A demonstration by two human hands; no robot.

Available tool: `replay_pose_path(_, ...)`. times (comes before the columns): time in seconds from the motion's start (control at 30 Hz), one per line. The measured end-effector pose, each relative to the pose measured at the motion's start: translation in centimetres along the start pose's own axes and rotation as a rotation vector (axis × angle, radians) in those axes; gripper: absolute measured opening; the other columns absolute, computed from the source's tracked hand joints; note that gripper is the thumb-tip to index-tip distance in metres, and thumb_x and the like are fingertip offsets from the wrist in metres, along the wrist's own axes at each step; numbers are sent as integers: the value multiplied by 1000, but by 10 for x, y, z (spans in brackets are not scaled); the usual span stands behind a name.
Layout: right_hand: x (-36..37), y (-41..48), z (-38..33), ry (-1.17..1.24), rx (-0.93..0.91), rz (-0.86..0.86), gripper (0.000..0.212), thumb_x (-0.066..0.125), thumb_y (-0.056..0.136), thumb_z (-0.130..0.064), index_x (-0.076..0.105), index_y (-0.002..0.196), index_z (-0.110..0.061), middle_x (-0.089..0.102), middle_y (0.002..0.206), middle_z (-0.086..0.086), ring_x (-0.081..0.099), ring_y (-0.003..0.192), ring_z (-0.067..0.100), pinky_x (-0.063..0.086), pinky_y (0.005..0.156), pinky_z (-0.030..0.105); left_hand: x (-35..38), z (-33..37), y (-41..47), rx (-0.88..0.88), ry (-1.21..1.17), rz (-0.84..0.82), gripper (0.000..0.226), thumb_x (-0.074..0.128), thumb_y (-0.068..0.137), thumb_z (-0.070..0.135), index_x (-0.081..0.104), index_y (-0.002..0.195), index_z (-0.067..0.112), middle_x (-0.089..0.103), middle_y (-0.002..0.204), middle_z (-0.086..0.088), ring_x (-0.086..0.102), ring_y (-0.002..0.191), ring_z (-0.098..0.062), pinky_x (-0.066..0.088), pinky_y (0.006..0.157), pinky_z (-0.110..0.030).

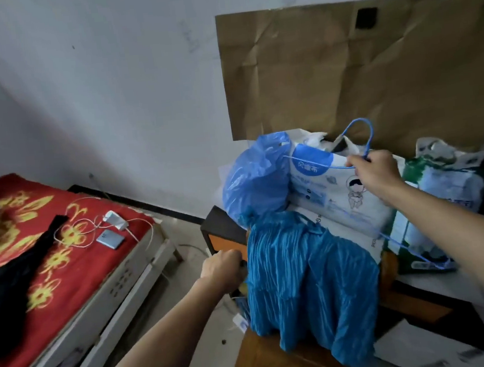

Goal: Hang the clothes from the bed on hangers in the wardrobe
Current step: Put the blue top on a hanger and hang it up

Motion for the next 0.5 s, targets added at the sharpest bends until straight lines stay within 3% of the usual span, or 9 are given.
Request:
replay_pose_path(0.13, 21, 23, 14, -14, 8, -59, 31, 64, 86, -22, 54, 60, -9, 43, 55, 6, 41, 56, 21, 32, 55, 31, -1, 16, 46, -15, -189, 72, 46, 49, 92, 43, 43, 132, 20, 54, 120, -6, 54, 112, -27, 48, 81, -39)
replay_pose_path(0.23, 49, 38, 34, -80, 24, -165, 36, 66, 83, -30, 56, 70, 3, 47, 62, 9, 46, 58, 23, 34, 58, 32, -15, 32, 73, -41, -224, 226, 53, 48, 93, 48, 36, 136, 19, 46, 125, -7, 46, 116, -29, 45, 90, -42)
replay_pose_path(0.33, 85, 47, 63, -96, 106, -316, 39, 66, 86, -30, 48, 60, -8, 42, 54, 9, 40, 47, 20, 33, 54, 31, -13, 40, 101, -136, -219, 172, 64, 51, 86, 59, 37, 135, 19, 45, 128, -6, 44, 119, -30, 38, 96, -46)
replay_pose_path(0.37, 97, 46, 74, -95, 152, -383, 36, 66, 87, -29, 49, 62, -10, 42, 53, 9, 37, 44, 19, 32, 51, 29, -7, 39, 109, -181, -225, 101, 62, 54, 84, 60, 43, 128, 19, 48, 124, -5, 46, 116, -30, 39, 94, -46)
replay_pose_path(0.43, 117, 44, 91, -83, 235, -504, 31, 64, 90, -26, 49, 67, -12, 38, 50, 6, 30, 39, 17, 25, 44, 25, 1, 36, 118, -253, -250, 28, 31, 61, 81, 43, 52, 97, 18, 56, 109, -4, 54, 103, -28, 43, 84, -43)
replay_pose_path(0.5, 129, 44, 100, -70, 273, -589, 26, 61, 91, -21, 49, 69, -12, 34, 48, 4, 24, 37, 15, 21, 43, 23, -3, 35, 118, -279, -329, 93, 10, 59, 76, 20, 51, 76, 13, 58, 88, -4, 57, 89, -29, 41, 69, -36)
Point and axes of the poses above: each hand's wrist, its own y-axis towards the middle knuckle, its own x-axis out of the palm, z = x × y, the point moved 8 cm from there along y, towards the middle knuckle
